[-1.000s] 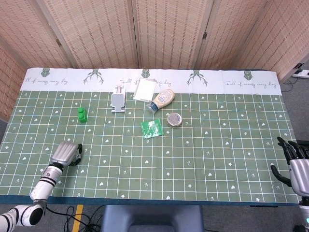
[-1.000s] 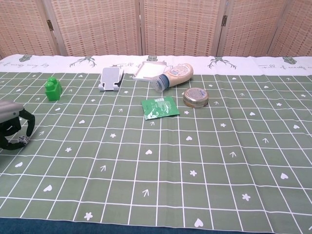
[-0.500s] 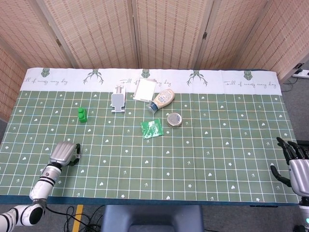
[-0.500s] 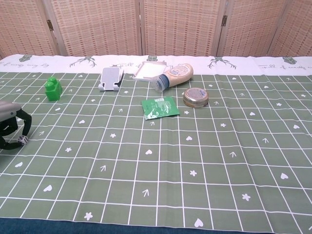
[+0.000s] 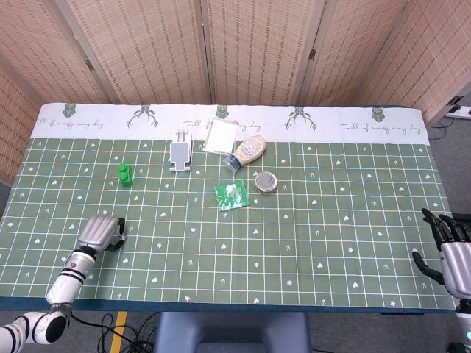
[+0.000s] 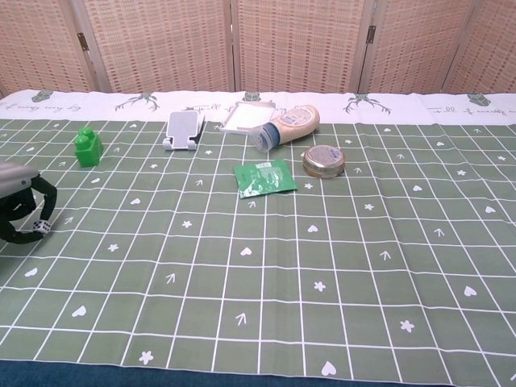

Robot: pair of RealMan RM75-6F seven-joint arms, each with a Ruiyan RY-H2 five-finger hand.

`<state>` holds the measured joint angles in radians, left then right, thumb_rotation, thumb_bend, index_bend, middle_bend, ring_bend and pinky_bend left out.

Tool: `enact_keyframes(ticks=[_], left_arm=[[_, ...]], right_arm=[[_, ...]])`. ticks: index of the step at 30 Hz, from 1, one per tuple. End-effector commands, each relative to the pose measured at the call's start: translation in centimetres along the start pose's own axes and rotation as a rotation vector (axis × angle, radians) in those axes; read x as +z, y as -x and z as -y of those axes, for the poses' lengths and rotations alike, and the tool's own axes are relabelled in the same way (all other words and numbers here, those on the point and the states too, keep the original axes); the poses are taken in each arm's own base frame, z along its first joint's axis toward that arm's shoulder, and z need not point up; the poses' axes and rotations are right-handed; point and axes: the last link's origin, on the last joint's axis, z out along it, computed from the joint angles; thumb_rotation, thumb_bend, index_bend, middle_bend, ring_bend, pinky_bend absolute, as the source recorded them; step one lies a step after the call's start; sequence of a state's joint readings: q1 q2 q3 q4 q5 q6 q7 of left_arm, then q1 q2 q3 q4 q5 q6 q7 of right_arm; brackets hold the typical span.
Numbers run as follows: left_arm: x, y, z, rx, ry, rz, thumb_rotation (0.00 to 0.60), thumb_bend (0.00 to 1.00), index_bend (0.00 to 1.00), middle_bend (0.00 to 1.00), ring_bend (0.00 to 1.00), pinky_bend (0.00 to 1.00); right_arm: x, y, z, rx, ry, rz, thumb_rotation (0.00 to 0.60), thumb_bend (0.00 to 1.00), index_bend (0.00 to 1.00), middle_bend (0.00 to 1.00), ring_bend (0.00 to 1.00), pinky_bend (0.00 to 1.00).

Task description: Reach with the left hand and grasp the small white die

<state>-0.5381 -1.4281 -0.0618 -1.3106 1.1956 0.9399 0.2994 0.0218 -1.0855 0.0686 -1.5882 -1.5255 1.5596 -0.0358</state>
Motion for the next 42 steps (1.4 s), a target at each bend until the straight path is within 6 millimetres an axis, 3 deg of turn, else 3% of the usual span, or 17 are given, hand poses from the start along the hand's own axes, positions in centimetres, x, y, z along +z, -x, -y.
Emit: enact_keyframes(ticks=[1,12,15,16,19,22,27,33,38,42], left_arm=[[-0.4,-0.7,-0.7,-0.022,0.036,-0.021,0.6,0.39,0.62,0.91,0.8,0.91],[-1.9,-4.8,-5.1,-0.083,0.259,-0.147,0.6,0.39,0.62,0.91,0.81,0.91],[-1.6,-7.8,-5.9,-0.161,0.282,-0.29,0.6,0.39,0.61,0.91,0.81,0.91],[-1.7,-8.9,-6.1,-0.215,0.284,-0.368,0.6,0.39,0.58,0.91,0.81,0.91],[-2.0,-11.8,-6.5,-0.426,0.296,-0.594,0.6,0.38,0.37,0.91,0.81,0.91],[-2.2,-12.9,-6.7,-0.472,0.307,-0.619,0.6,0.3,0.22,0.91,0.81,0.91],[-2.6,-12.7,-6.7,-0.39,0.299,-0.569,0.6,0.23,0.13,0.91,0.8,0.91],[-2.9,-11.4,-5.3,-0.316,0.224,-0.48,0.6,0.23,0.13,0.87,0.75,0.89],[-3.9,-10.4,-3.1,-0.233,0.119,-0.409,0.6,0.23,0.19,0.74,0.6,0.78],[-5.5,-9.1,-0.7,-0.166,0.015,-0.389,0.6,0.23,0.23,0.61,0.5,0.62]], right_arm=[[0.0,0.0,0.0,0.0,0.001,0.001,0.6,0.23,0.11,0.26,0.16,0.21],[-0.2,0.4,-0.4,0.014,0.012,0.012,0.6,0.23,0.12,0.26,0.16,0.21],[-0.4,0.6,-0.6,0.018,0.014,0.018,0.6,0.23,0.12,0.26,0.16,0.21],[-0.4,0.6,-0.6,0.019,0.015,0.017,0.6,0.23,0.12,0.26,0.16,0.21],[-0.5,0.5,-0.8,0.019,0.022,0.007,0.6,0.23,0.12,0.26,0.16,0.21],[-0.6,0.6,-1.0,0.019,0.025,0.01,0.6,0.23,0.12,0.27,0.16,0.21],[-0.6,0.5,-1.1,0.016,0.027,0.009,0.6,0.23,0.12,0.27,0.16,0.21],[-0.3,-0.2,-1.3,-0.005,0.024,0.0,0.6,0.23,0.12,0.27,0.16,0.21],[-0.1,-0.9,-1.1,-0.017,0.016,-0.007,0.6,0.23,0.14,0.27,0.16,0.21],[0.0,-1.2,-0.9,-0.017,0.004,0.003,0.6,0.23,0.15,0.27,0.16,0.21]])
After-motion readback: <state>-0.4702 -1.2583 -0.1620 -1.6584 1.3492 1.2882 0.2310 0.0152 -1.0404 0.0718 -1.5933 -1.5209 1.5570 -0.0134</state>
